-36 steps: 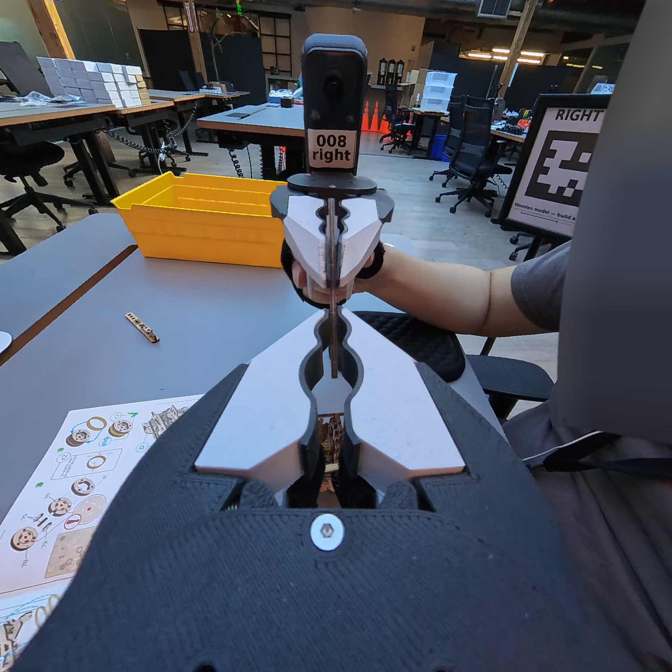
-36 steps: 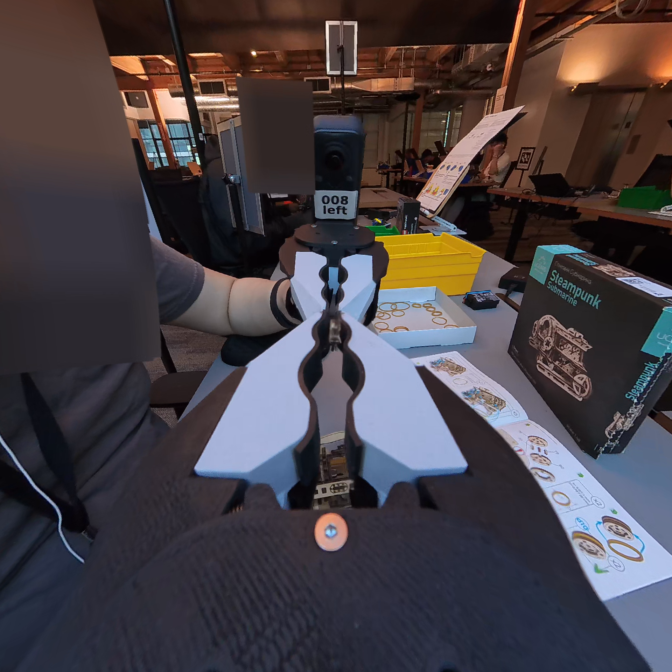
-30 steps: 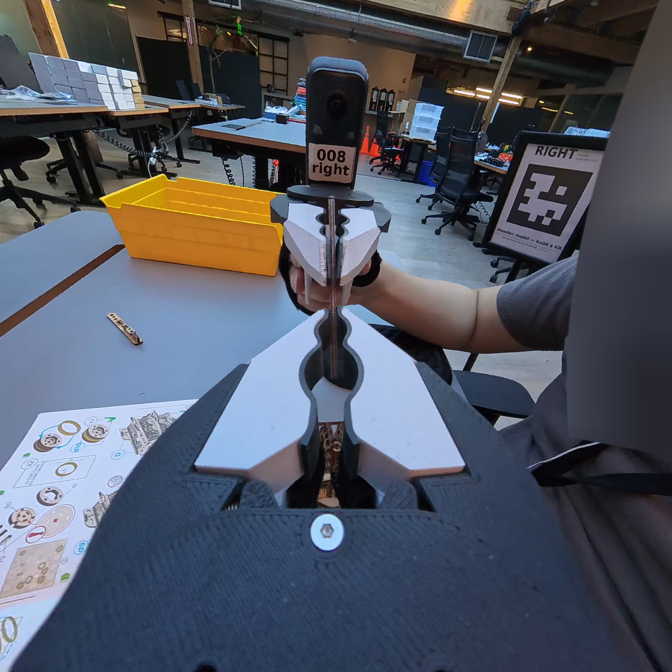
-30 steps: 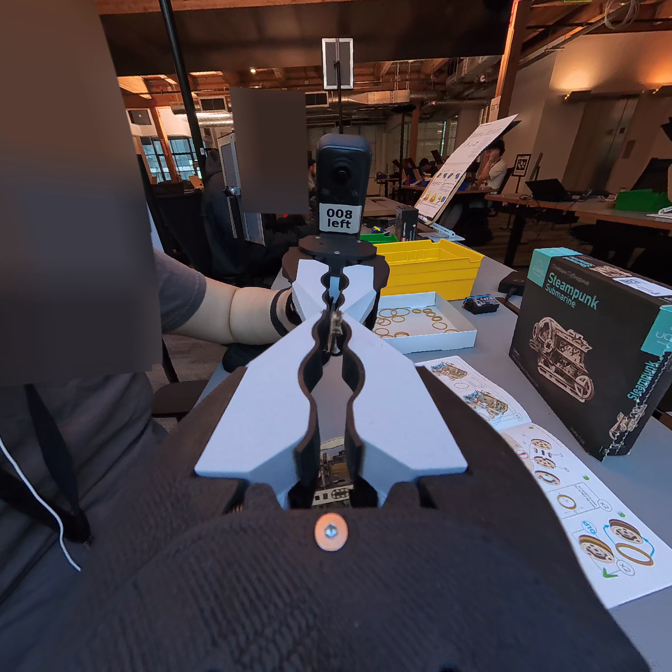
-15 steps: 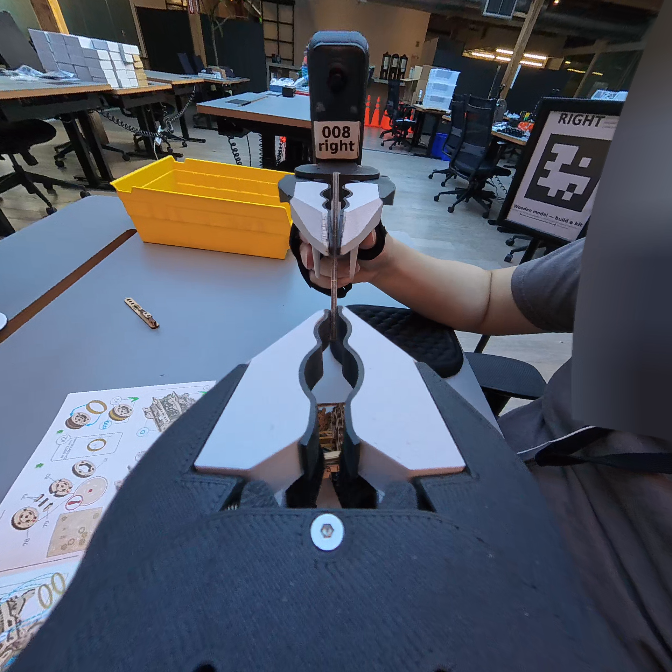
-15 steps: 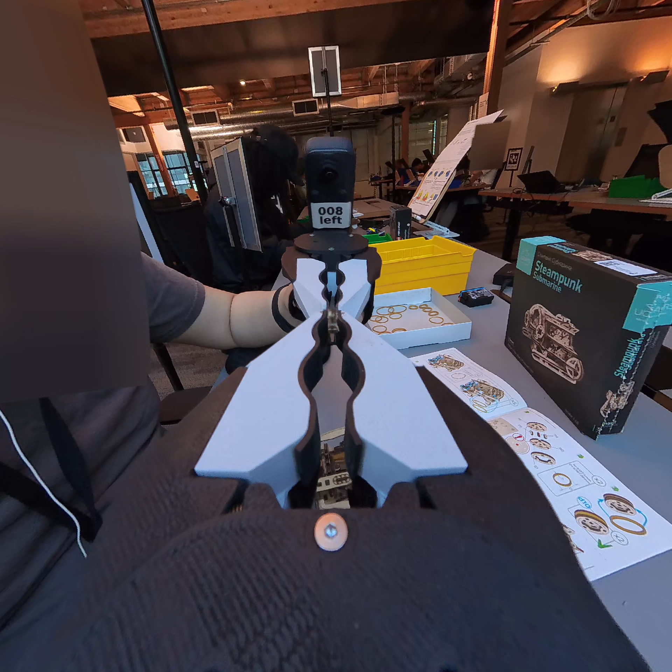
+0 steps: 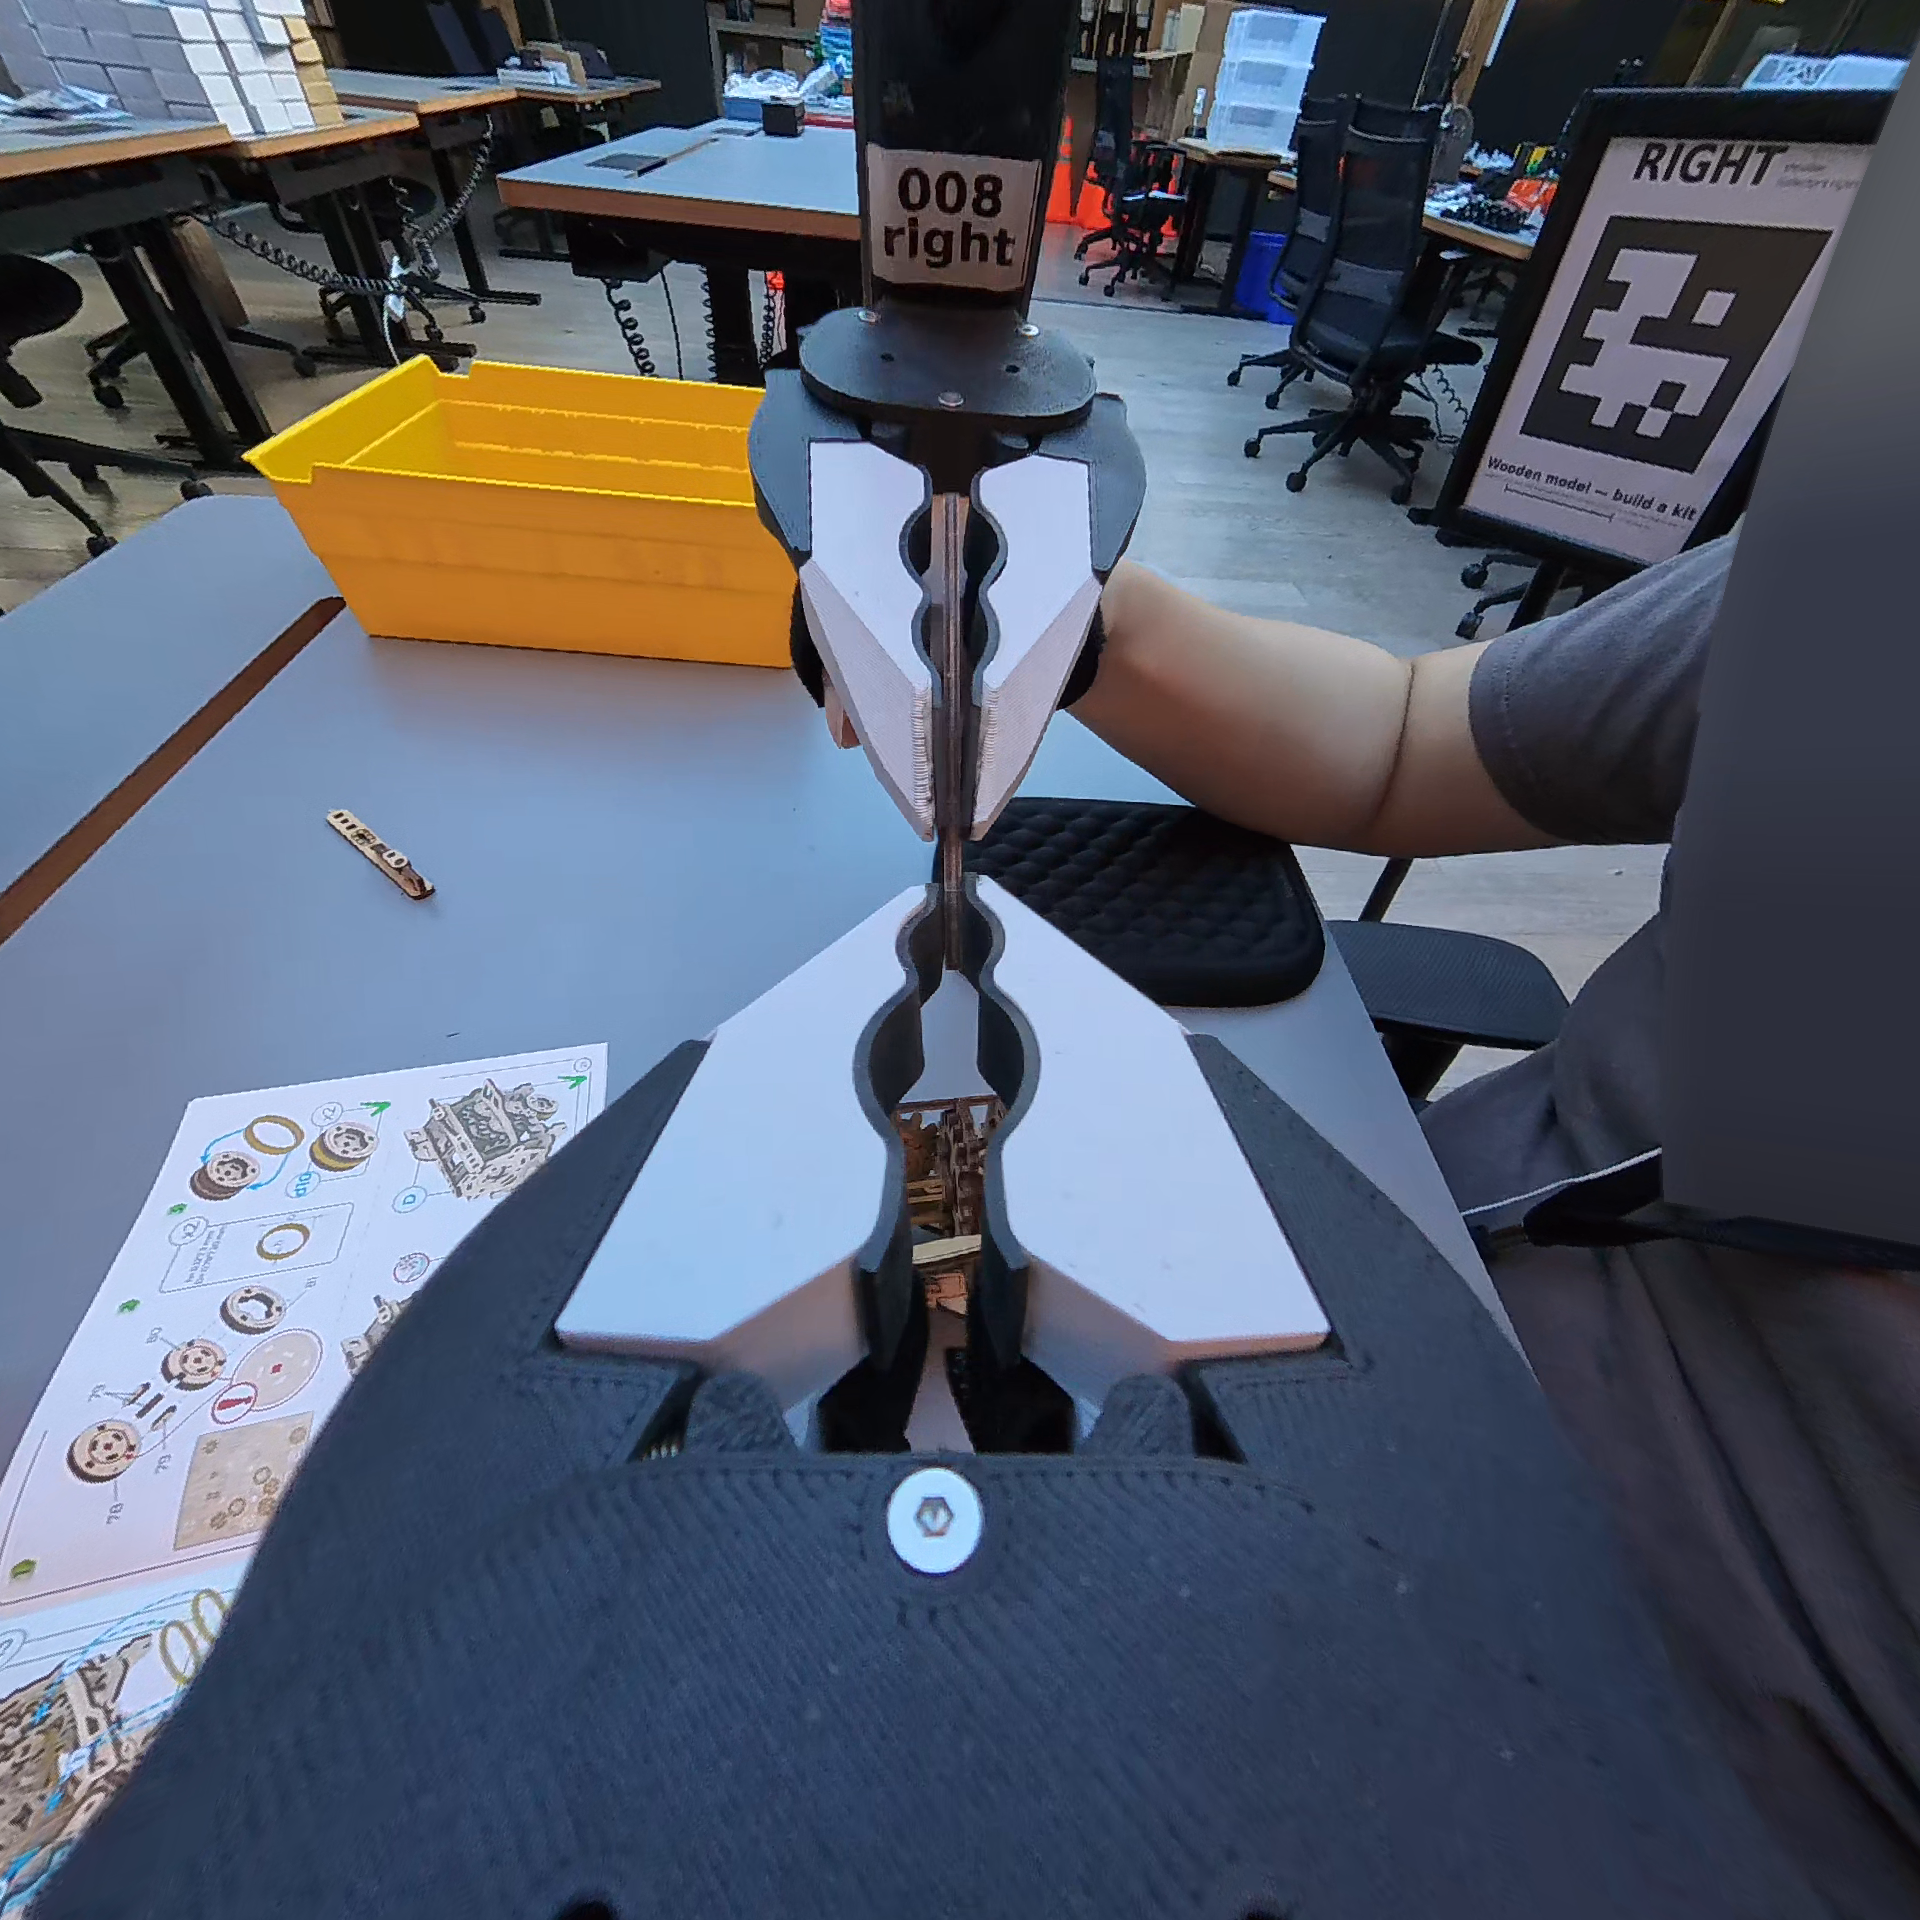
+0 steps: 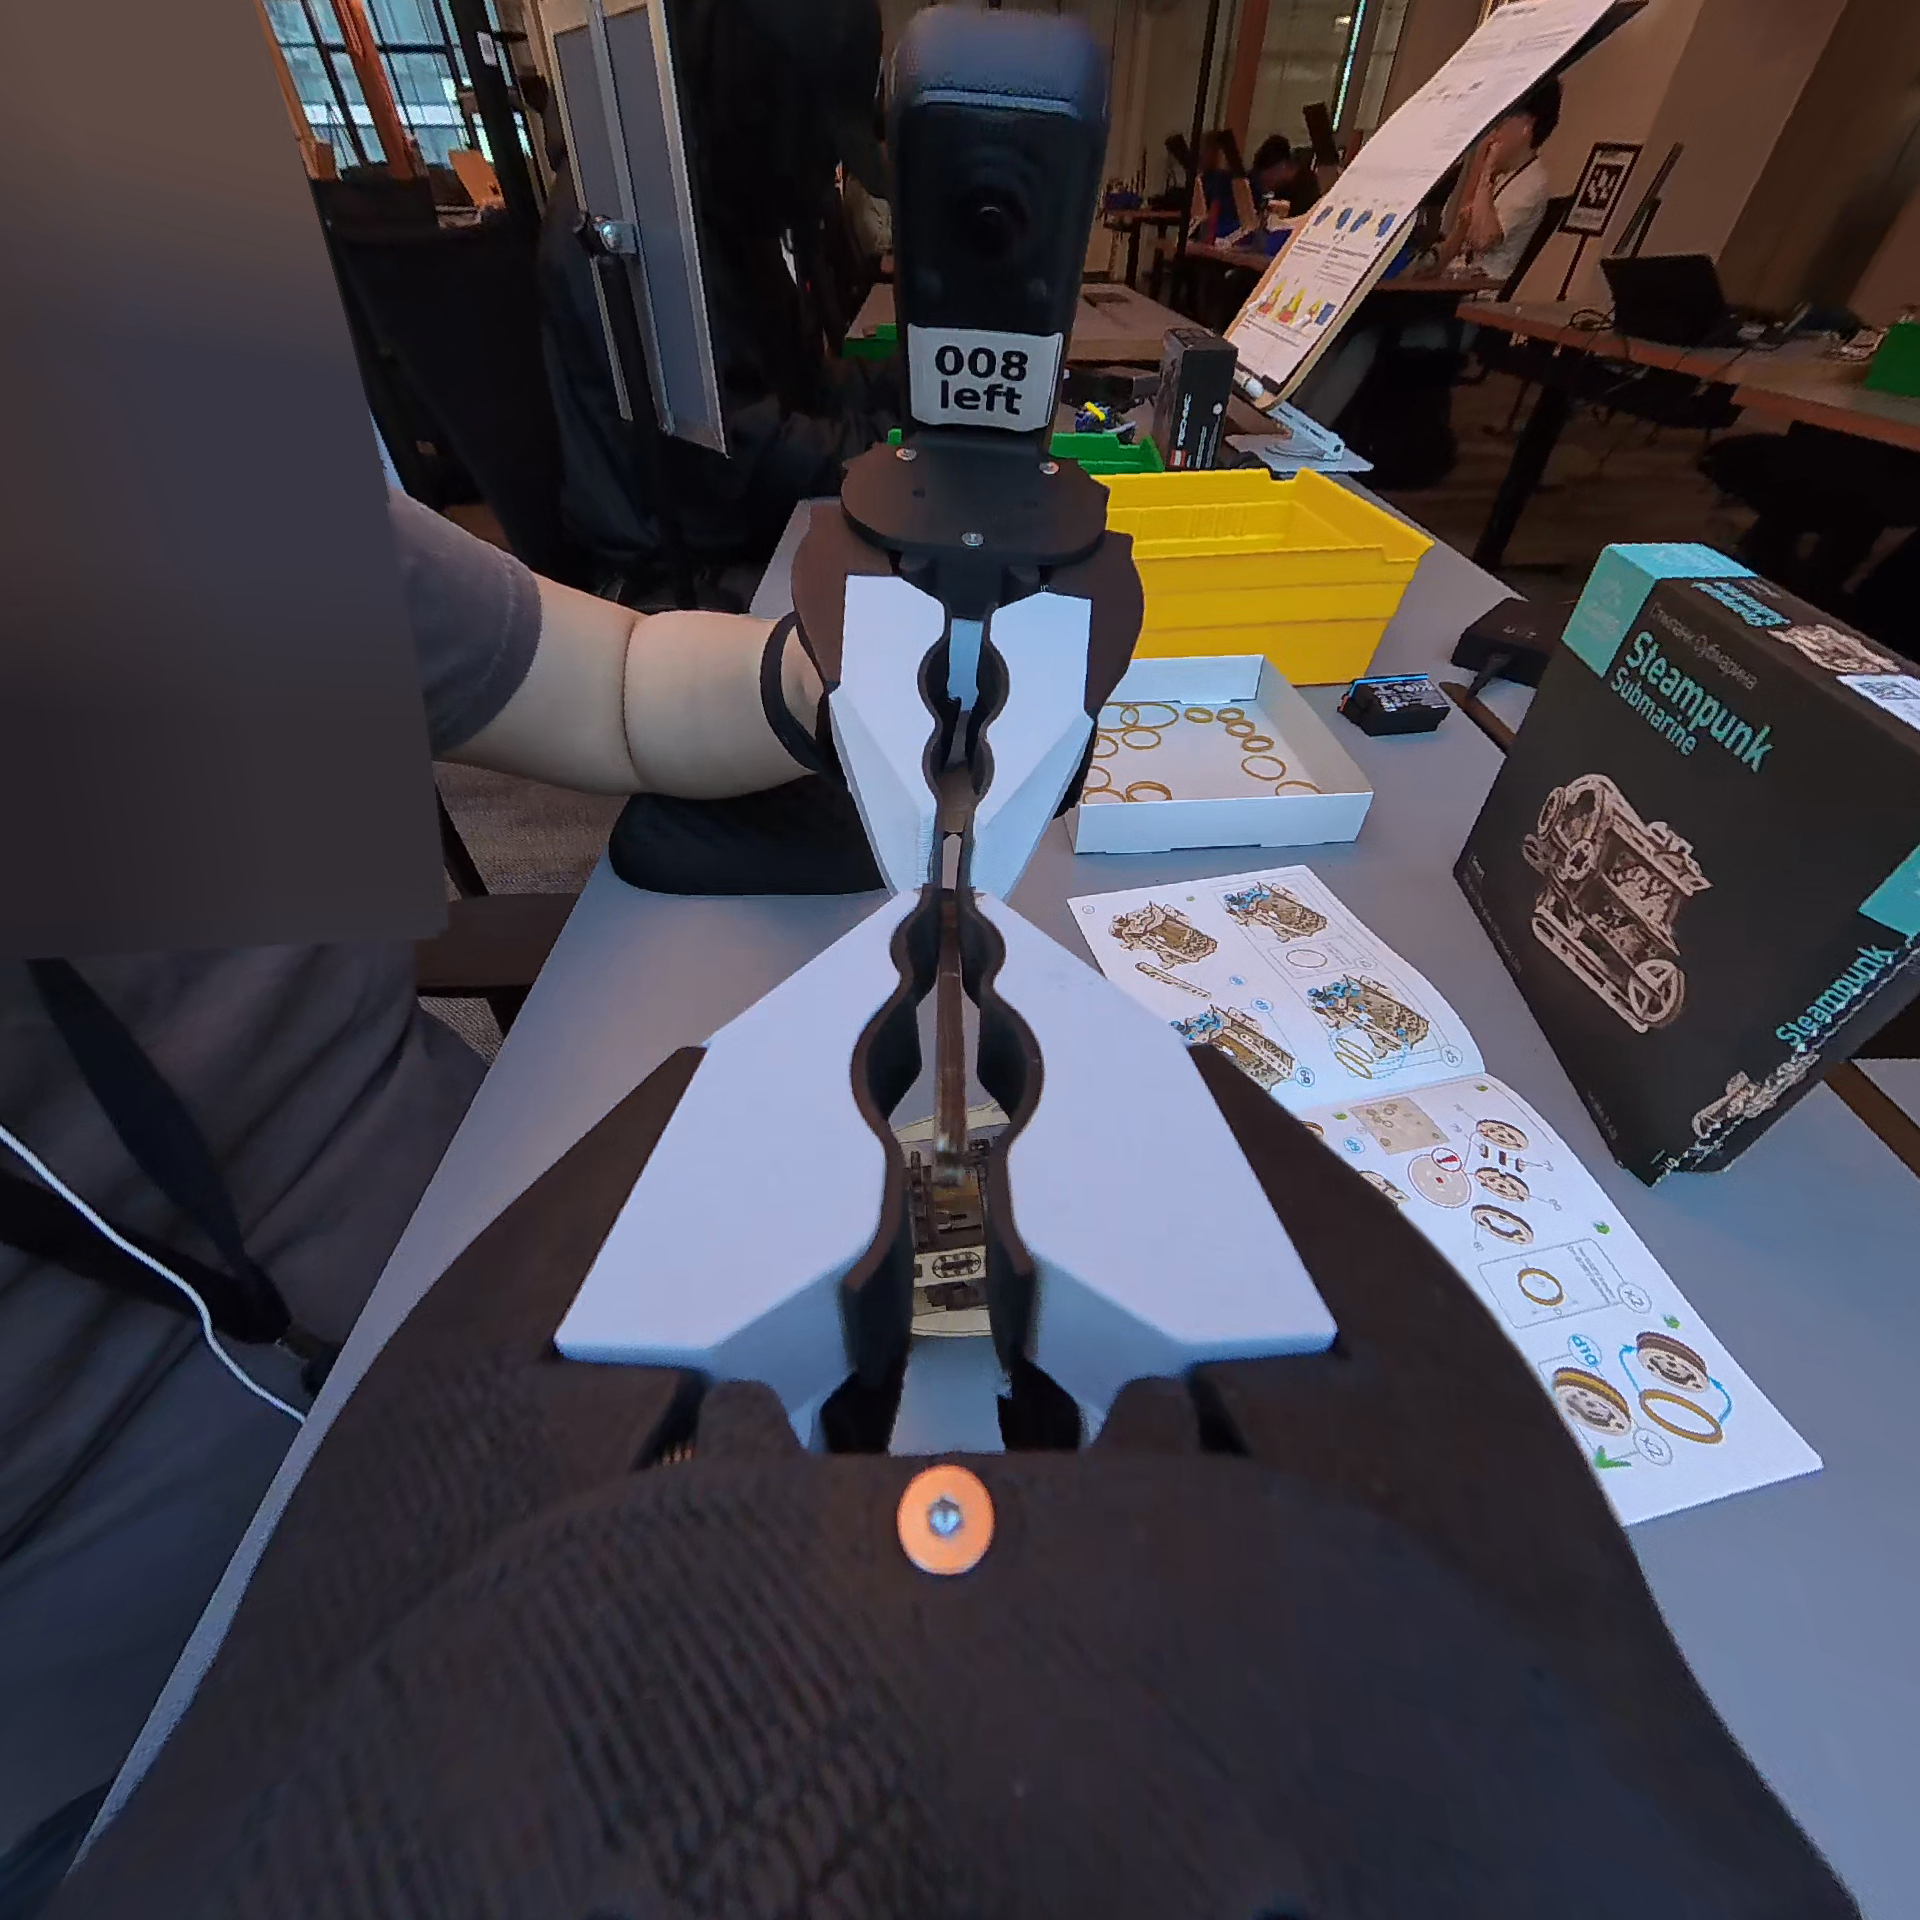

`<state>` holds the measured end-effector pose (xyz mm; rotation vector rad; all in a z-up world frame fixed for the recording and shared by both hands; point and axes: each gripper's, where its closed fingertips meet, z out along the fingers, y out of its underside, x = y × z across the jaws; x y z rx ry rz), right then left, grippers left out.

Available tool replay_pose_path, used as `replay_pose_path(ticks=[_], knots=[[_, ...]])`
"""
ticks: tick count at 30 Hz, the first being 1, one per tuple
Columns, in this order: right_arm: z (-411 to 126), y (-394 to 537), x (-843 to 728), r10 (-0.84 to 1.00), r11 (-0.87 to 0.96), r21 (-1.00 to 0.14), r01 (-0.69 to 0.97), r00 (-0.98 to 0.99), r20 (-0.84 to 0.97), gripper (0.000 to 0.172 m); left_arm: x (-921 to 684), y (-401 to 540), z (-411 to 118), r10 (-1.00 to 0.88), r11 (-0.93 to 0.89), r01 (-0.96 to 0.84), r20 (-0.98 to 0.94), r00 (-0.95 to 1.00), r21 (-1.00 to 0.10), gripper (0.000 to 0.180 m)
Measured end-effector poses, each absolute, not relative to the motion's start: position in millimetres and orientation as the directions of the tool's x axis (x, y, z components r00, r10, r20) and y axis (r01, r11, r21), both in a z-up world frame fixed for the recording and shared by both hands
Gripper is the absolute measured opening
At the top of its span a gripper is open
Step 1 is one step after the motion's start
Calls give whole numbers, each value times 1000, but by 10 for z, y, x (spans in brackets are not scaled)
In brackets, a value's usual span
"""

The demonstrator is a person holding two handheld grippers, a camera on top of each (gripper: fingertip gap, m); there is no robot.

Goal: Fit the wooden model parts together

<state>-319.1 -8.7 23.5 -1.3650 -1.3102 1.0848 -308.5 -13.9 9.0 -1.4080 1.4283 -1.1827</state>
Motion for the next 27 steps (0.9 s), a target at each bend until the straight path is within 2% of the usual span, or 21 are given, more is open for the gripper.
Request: replay_pose_path(ticks=[12,14,17,27], knots=[[218,-116,-3199,999,6,-977,212,39,15,0,-3099,-155,106,-997,-16,-248,36,-74,-969,0],[228,-99,-3172,998,11,-978,210,51,22,1,-3120,-133,89,-997,-11,-259,30,-70,-966,9],[231,-102,-3143,999,6,-978,206,50,17,1,-3137,-140,94,-996,1,-250,21,-86,-968,0],[237,-112,-3139,999,7,-980,197,43,15,1,-3110,-150,80,-996,4,-255,18,-83,-967,0]])
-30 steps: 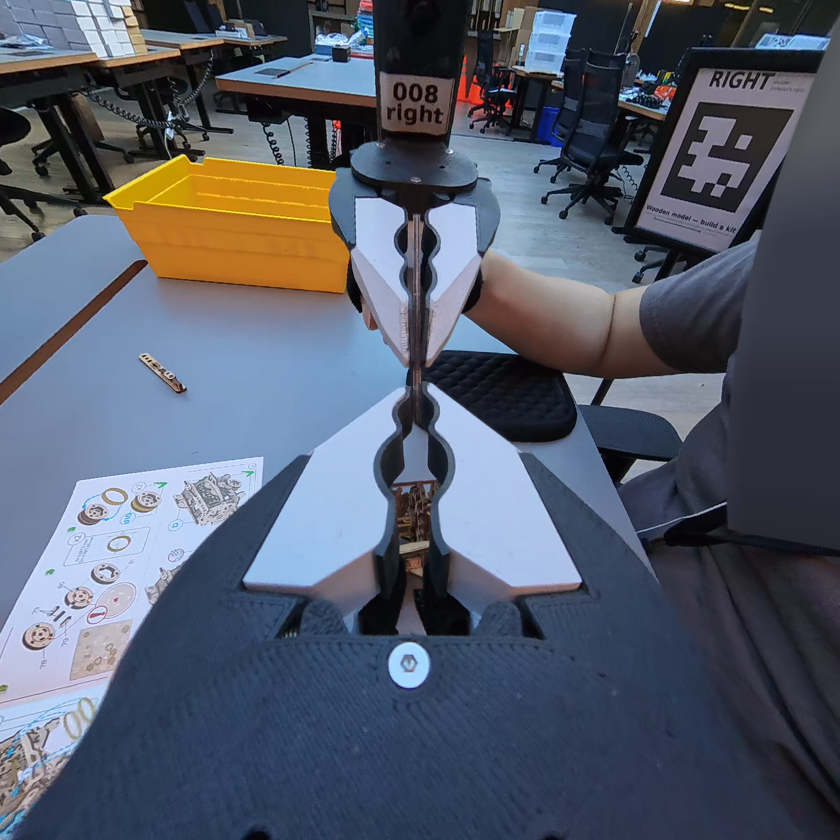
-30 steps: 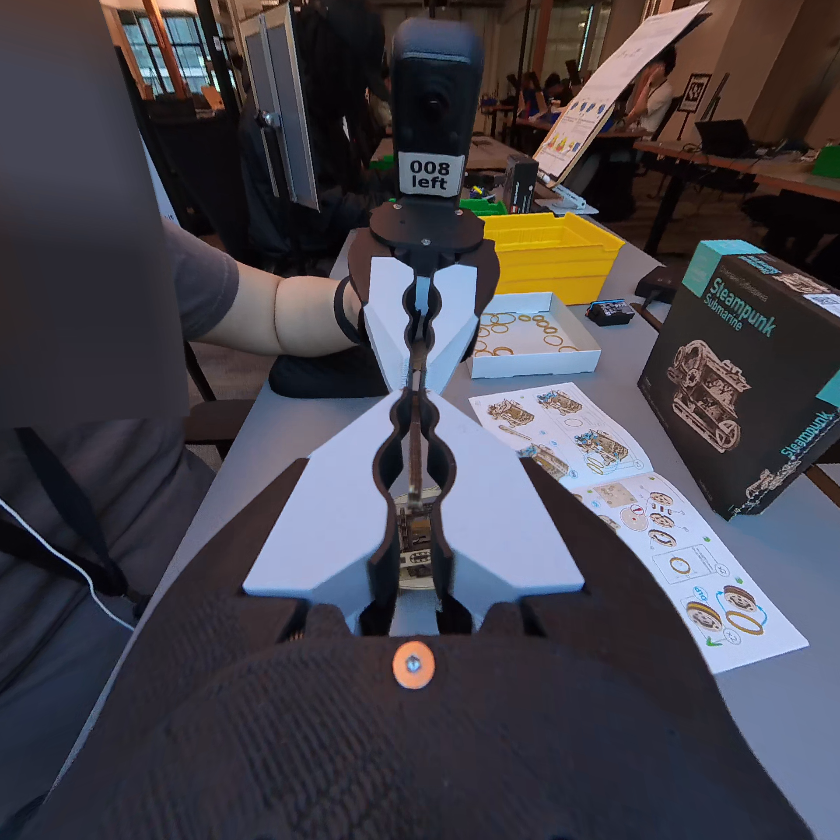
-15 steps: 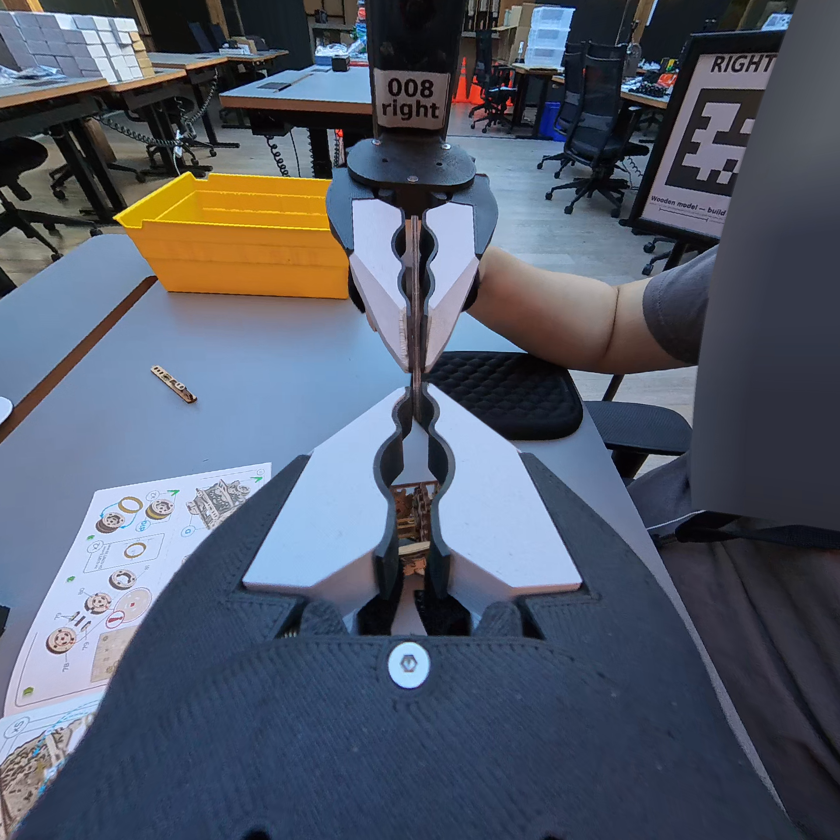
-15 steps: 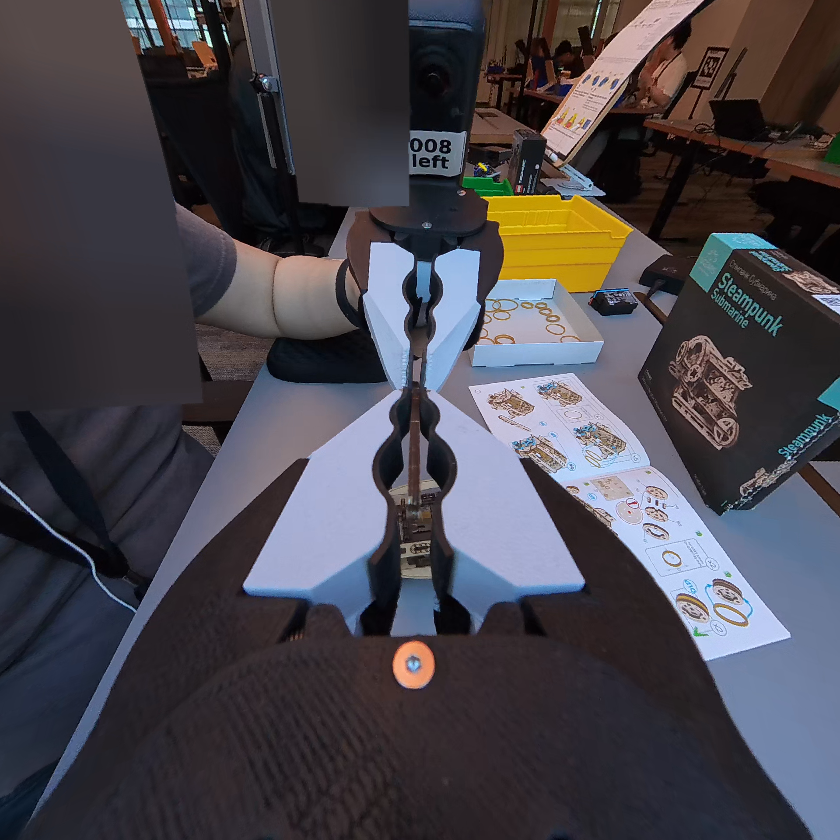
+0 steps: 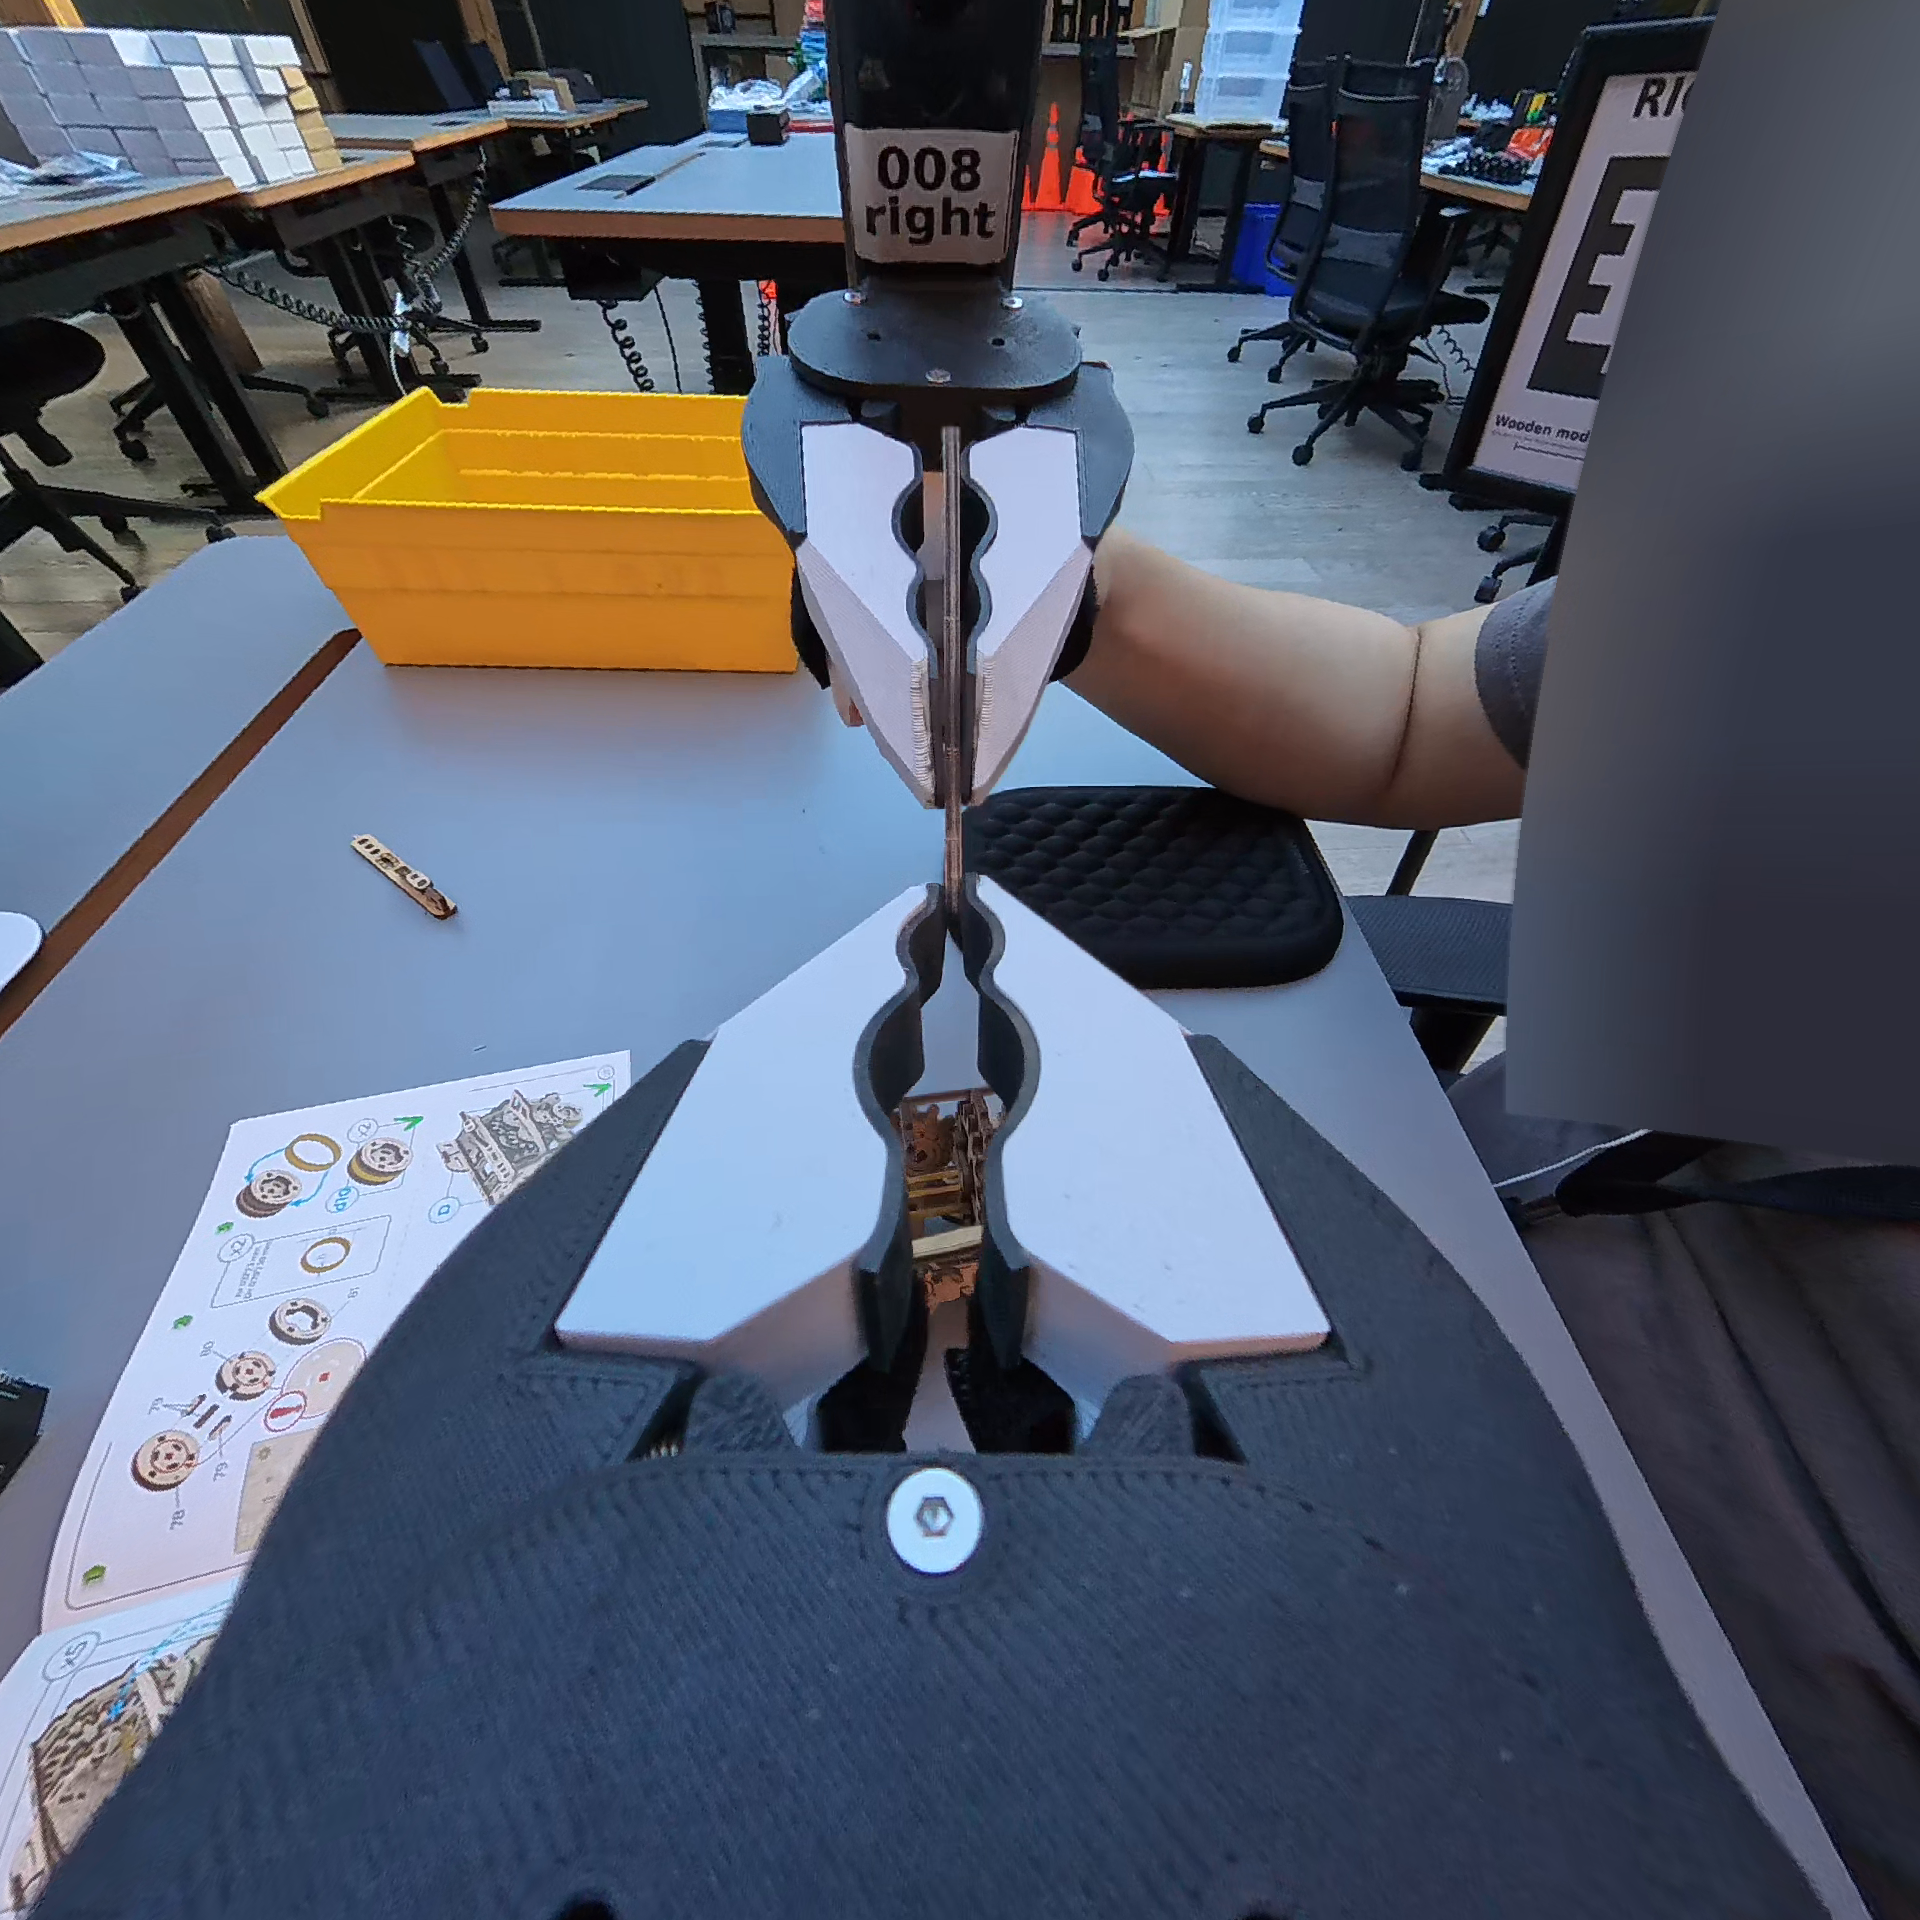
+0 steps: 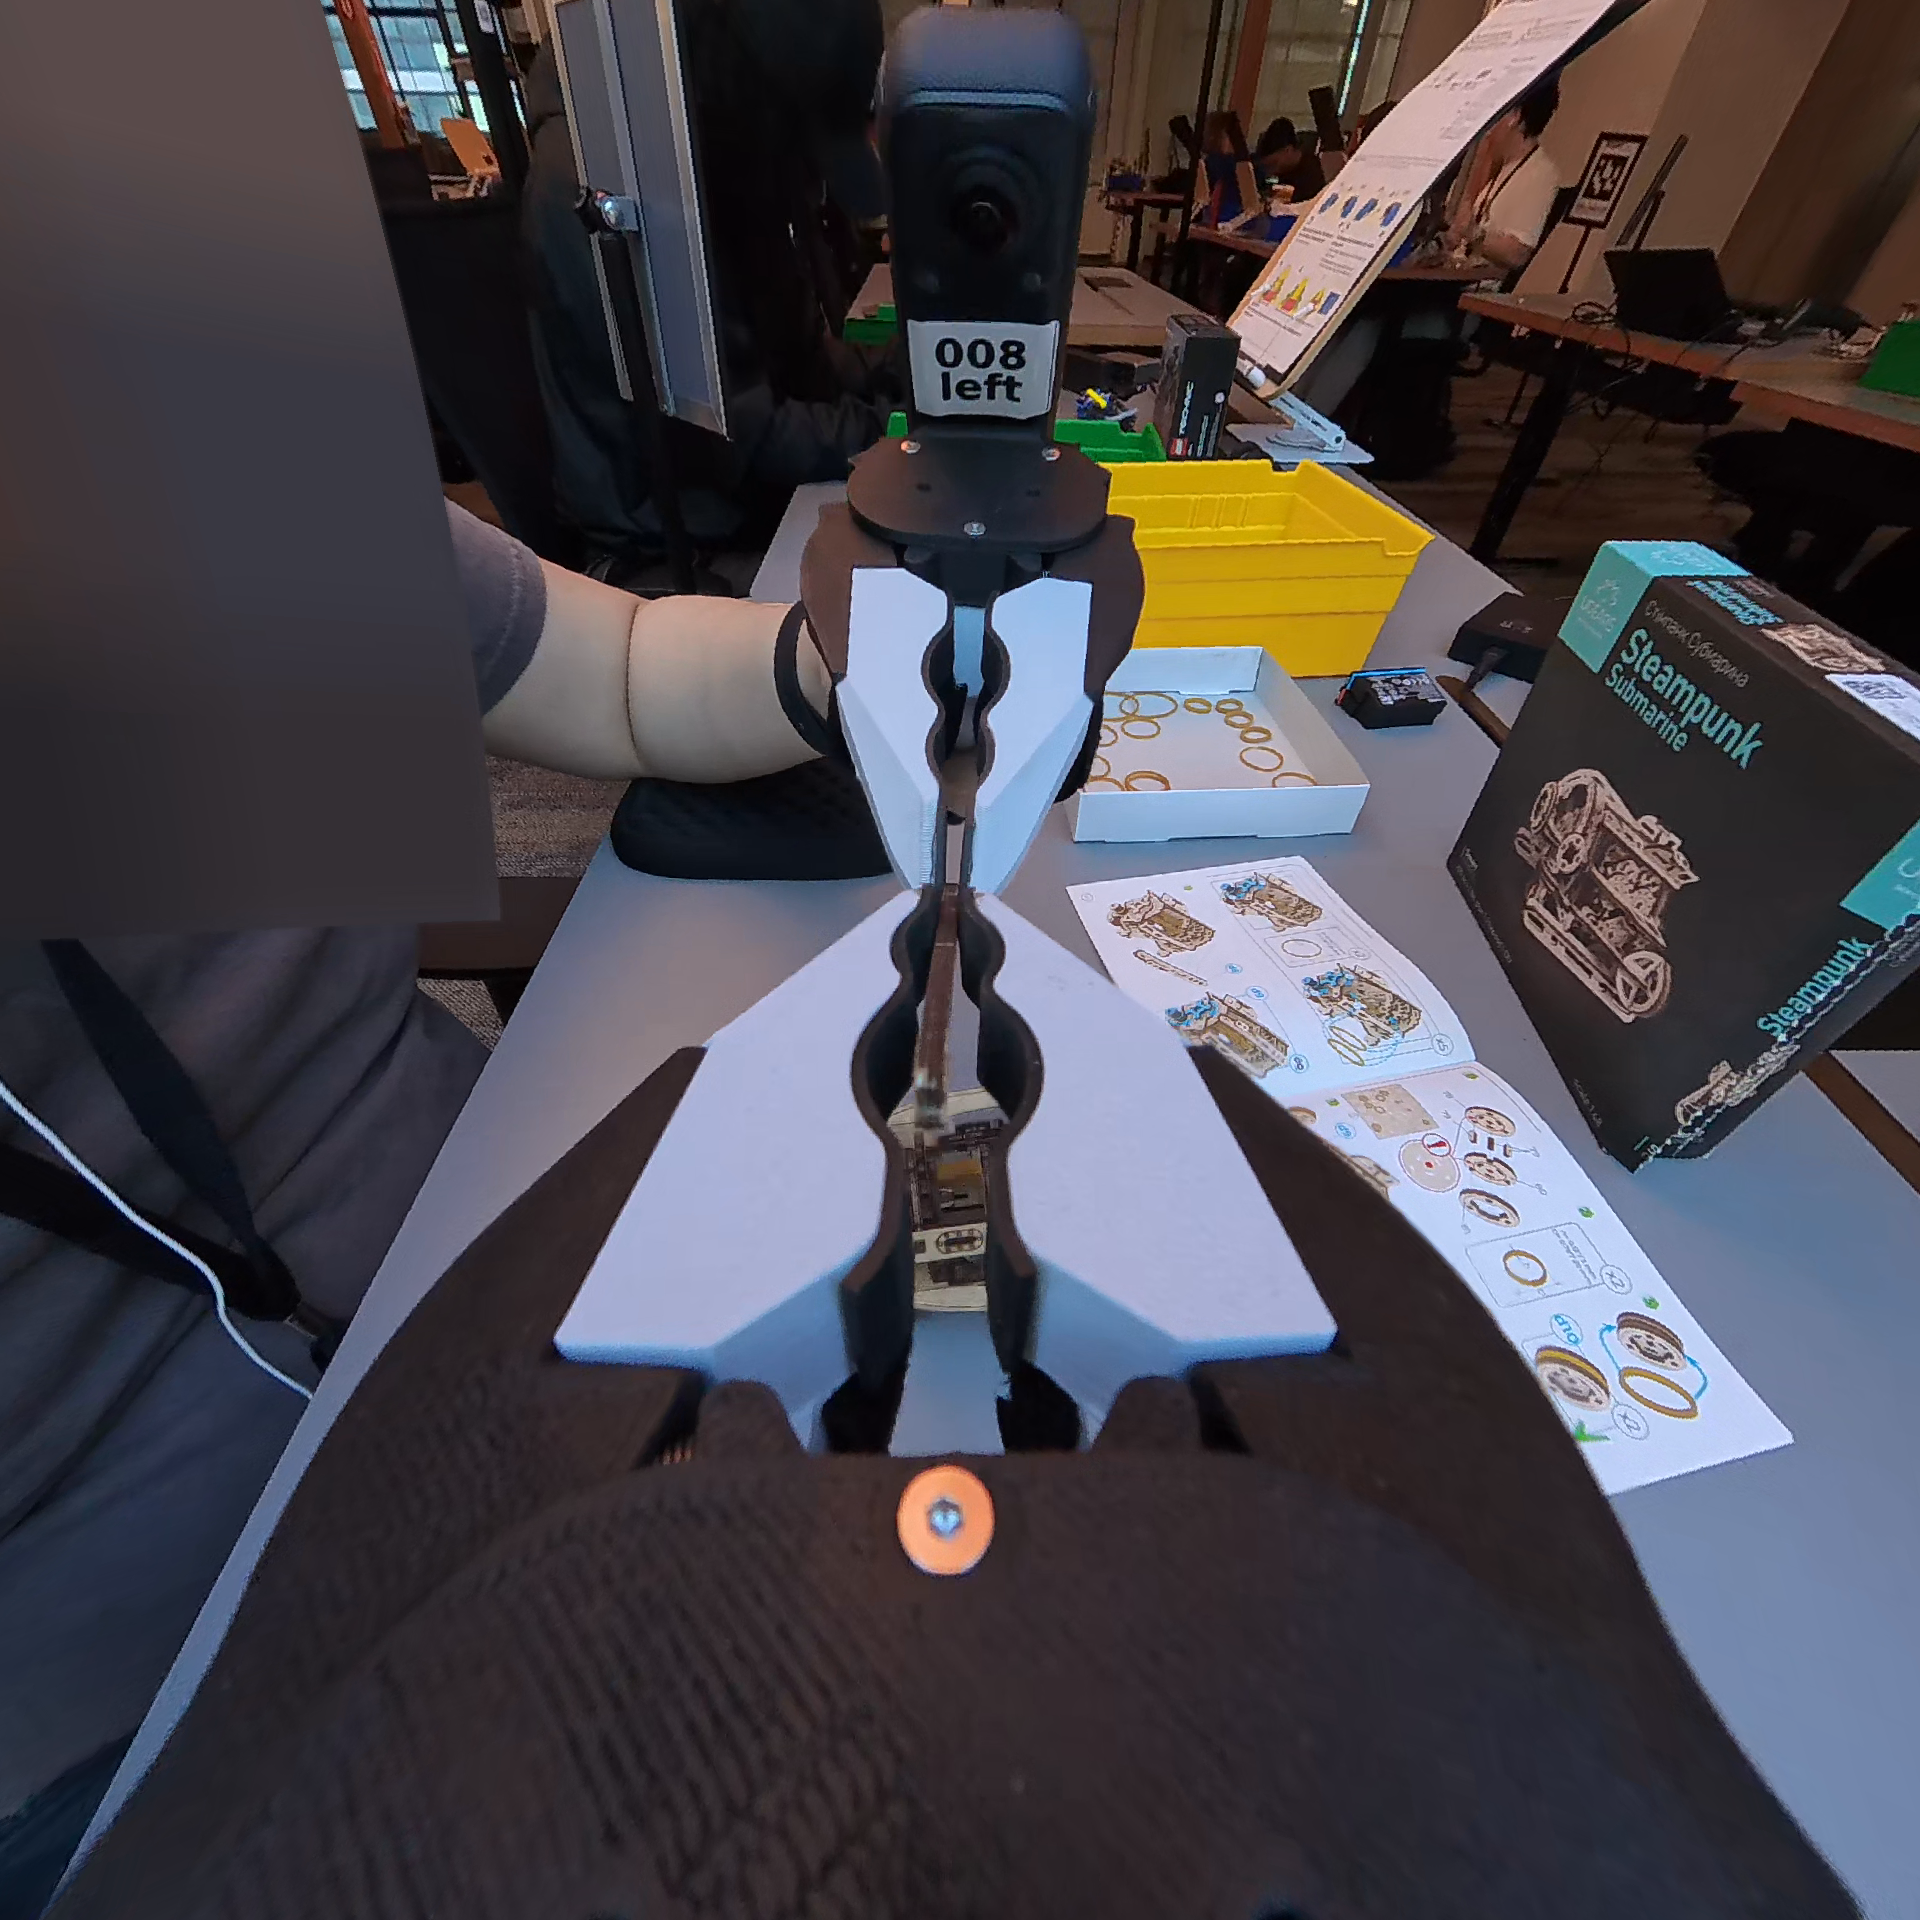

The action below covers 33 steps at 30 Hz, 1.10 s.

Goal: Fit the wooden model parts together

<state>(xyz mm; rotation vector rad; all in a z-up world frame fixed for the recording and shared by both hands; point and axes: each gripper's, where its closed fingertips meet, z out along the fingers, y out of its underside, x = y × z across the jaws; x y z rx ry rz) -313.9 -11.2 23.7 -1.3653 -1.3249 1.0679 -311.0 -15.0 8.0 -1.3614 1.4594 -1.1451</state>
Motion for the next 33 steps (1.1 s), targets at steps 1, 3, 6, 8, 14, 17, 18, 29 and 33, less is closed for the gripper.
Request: replay_pose_path(ticks=[1,3,6,8,14,17,18,29,33], knots=[[243,-109,-3139,999,5,-981,193,42,13,1,-3111,-148,85,-996,0,-251,22,-83,-968,0],[254,-99,-3140,999,-1,-983,182,45,7,1,-3111,-140,97,-996,-15,-240,36,-81,-971,0],[280,-81,-3144,999,-15,-988,155,50,-8,0,-3111,-128,122,-995,-42,-216,60,-78,-976,0],[299,-82,-3145,999,-21,-990,139,47,-15,0,-3111,-131,132,-995,-47,-208,65,-81,-977,0],[293,-87,-3148,999,-29,-991,131,48,-23,0,-3110,-135,124,-995,-37,-213,55,-79,-976,0],[260,-91,-3141,999,-7,-987,159,47,1,0,-3105,-142,86,-996,-28,-233,48,-81,-972,0],[238,-96,-3140,999,-3,-984,175,44,5,1,-3105,-147,69,-996,-21,-244,42,-82,-970,0],[176,-128,-3137,999,-3,-978,209,39,6,1,-3102,-171,23,-996,-1,-278,27,-91,-961,0],[180,-134,-3138,999,4,-977,213,33,11,1,-3097,-180,27,-996,8,-280,18,-90,-960,0]])
